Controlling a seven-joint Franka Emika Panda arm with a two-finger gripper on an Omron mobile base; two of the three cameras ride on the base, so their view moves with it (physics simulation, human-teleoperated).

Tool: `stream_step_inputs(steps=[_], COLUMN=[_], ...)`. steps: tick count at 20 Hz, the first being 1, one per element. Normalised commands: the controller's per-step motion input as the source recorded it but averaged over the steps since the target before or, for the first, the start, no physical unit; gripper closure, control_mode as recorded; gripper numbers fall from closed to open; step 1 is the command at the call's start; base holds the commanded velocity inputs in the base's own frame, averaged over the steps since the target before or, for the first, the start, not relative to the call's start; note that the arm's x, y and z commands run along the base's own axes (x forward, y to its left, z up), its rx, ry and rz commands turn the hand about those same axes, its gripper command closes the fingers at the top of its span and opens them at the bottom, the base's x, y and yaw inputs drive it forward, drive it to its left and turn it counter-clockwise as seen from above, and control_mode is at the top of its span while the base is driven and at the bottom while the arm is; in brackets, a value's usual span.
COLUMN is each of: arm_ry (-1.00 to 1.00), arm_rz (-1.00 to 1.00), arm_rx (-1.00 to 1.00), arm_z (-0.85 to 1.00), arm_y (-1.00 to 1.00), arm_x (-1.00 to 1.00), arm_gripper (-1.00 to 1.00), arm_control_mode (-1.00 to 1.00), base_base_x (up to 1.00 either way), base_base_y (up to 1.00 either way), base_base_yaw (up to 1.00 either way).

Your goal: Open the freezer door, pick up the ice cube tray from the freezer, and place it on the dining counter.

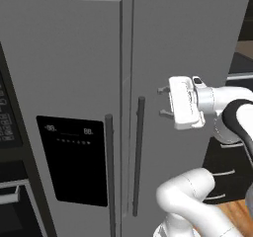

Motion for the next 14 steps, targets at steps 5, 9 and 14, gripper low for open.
stream_step_inputs(steps=[5, 9, 14], arm_ry=[0.03, 0.04, 0.02], arm_rz=[0.00, 0.00, 0.00], arm_rx=[0.00, 0.00, 0.00], arm_z=[0.00, 0.00, -0.01], arm_y=[0.38, 0.34, 0.28], arm_x=[0.24, 0.36, 0.46], arm_gripper=[-1.00, -1.00, -1.00], arm_control_mode=[-1.00, -1.00, -1.00], base_base_x=[0.00, 0.00, 0.00], base_base_y=[0.00, 0.00, 0.00], base_base_yaw=[0.00, 0.00, 0.00])
